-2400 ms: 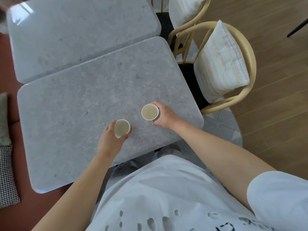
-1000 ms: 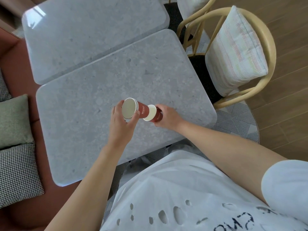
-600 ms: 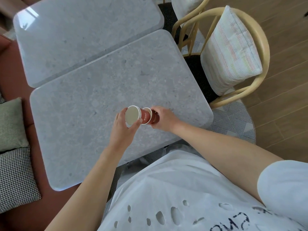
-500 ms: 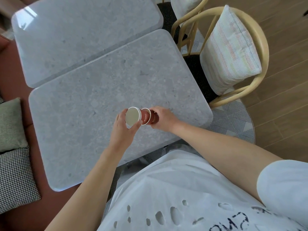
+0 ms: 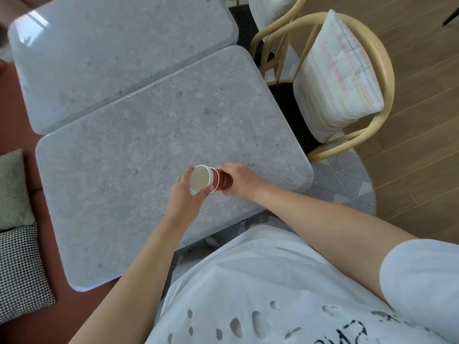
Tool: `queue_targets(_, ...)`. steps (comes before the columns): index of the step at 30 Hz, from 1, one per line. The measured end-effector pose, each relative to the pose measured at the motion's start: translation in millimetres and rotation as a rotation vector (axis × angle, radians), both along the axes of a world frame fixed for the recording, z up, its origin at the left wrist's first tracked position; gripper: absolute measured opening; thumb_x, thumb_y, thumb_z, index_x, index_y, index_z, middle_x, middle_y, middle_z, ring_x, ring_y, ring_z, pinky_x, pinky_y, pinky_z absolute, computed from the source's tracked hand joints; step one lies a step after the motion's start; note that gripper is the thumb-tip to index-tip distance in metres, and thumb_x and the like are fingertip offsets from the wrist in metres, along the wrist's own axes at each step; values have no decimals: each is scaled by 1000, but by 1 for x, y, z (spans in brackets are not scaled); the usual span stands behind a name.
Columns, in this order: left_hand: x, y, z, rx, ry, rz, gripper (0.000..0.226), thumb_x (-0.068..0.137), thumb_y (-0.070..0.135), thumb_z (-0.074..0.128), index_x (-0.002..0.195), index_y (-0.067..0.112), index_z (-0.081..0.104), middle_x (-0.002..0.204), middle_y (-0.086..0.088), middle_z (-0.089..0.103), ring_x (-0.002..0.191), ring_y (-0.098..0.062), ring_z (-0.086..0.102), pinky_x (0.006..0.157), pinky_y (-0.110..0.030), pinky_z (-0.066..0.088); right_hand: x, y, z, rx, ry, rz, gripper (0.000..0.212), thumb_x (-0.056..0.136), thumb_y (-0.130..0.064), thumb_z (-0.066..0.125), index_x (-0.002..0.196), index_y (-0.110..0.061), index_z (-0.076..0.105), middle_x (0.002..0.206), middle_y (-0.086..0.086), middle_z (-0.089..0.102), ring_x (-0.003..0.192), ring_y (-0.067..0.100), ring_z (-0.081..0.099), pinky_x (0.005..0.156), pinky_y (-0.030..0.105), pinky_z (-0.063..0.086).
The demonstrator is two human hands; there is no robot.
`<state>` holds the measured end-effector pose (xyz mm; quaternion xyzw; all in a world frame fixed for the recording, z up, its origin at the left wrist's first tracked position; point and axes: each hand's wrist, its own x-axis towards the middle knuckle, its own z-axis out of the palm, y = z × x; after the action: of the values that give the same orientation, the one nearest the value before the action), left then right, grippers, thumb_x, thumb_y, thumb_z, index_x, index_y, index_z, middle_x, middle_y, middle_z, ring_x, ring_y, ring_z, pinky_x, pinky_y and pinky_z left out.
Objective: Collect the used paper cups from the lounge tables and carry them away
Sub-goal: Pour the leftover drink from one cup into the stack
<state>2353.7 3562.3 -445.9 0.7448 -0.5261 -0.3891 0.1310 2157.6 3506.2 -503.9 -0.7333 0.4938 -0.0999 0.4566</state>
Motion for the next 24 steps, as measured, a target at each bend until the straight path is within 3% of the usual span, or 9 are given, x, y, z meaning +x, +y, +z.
queue_targets(6, -3, -2, -4, 9, 14, -12, 73, 90, 46, 81, 153, 26, 48, 143, 6, 60, 128, -21, 57, 108, -48, 49, -1, -2, -1, 15, 11, 20, 62, 82, -19, 85, 139, -17, 64, 127, 4, 67, 121, 24, 60, 106, 40, 47)
queue_targets(12, -6, -4, -10, 6, 25, -23, 68, 87, 42, 84, 146, 29, 53, 109, 33, 54, 109, -9, 57, 84, -19, 41, -2, -2, 1, 34, 25, 29, 62, 82, -21, 84, 140, -18, 63, 127, 2, 67, 119, 22, 61, 105, 44, 49)
queue_targets(16, -6, -7, -14, 32, 30, -25, 73, 87, 41, 85, 150, 27, 51, 120, 20, 58, 113, -11, 57, 92, -30, 42, -2, -3, 2, 33, 44, 43, 63, 84, -23, 83, 142, -20, 60, 131, 1, 66, 122, 22, 59, 107, 45, 49)
queue_targets(21, -7, -17, -15, 58, 32, -12, 72, 83, 42, 89, 146, 31, 56, 114, 19, 61, 106, -11, 59, 75, -14, 38, -3, -5, 1, 49, 49, 31, 64, 84, -25, 83, 143, -19, 60, 131, 1, 67, 122, 22, 60, 107, 44, 49)
queue_targets(24, -7, -22, -17, 72, 14, -9, 73, 83, 39, 90, 147, 31, 56, 112, 18, 62, 106, -13, 60, 72, -14, 38, -4, -6, 0, 47, 53, 26, 63, 83, -27, 83, 142, -19, 61, 129, -1, 67, 120, 21, 60, 105, 44, 50)
